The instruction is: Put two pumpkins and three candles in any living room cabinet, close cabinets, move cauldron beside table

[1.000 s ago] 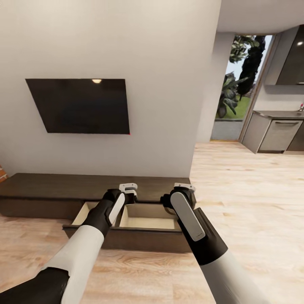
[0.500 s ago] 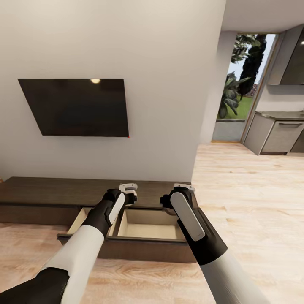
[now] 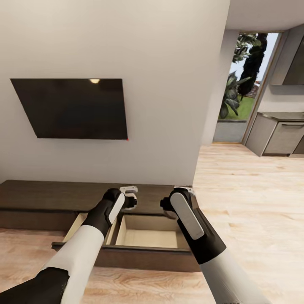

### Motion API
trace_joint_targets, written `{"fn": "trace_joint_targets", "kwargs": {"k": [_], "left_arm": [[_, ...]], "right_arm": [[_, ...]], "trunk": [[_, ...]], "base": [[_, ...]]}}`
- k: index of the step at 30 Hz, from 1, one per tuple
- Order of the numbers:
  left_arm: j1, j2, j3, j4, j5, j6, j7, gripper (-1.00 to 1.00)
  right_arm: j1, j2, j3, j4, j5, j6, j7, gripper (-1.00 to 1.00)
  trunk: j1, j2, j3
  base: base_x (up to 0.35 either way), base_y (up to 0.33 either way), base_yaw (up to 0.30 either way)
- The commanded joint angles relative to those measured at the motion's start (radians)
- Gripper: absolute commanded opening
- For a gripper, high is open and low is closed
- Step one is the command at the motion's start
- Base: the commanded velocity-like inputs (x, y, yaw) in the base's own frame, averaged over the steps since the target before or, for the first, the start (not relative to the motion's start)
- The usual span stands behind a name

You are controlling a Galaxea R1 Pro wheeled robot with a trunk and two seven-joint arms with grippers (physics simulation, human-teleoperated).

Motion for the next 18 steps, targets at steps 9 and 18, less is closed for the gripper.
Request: {"fn": "trace_joint_targets", "kwargs": {"k": [9,18], "left_arm": [[-0.006,0.000,0.003,0.006,0.003,0.176,-0.002,-1.00],[-0.007,0.000,0.003,0.113,0.004,0.191,0.001,-1.00]], "right_arm": [[-0.008,0.000,-0.002,0.084,-0.142,-0.002,-0.003,-1.00],[-0.009,0.000,-0.002,0.194,-0.155,-0.001,-0.001,-1.00]], "trunk": [[0.000,0.000,0.000],[0.000,0.000,0.000]], "base": [[0.085,-0.007,0.000],[0.002,0.000,0.000]]}}
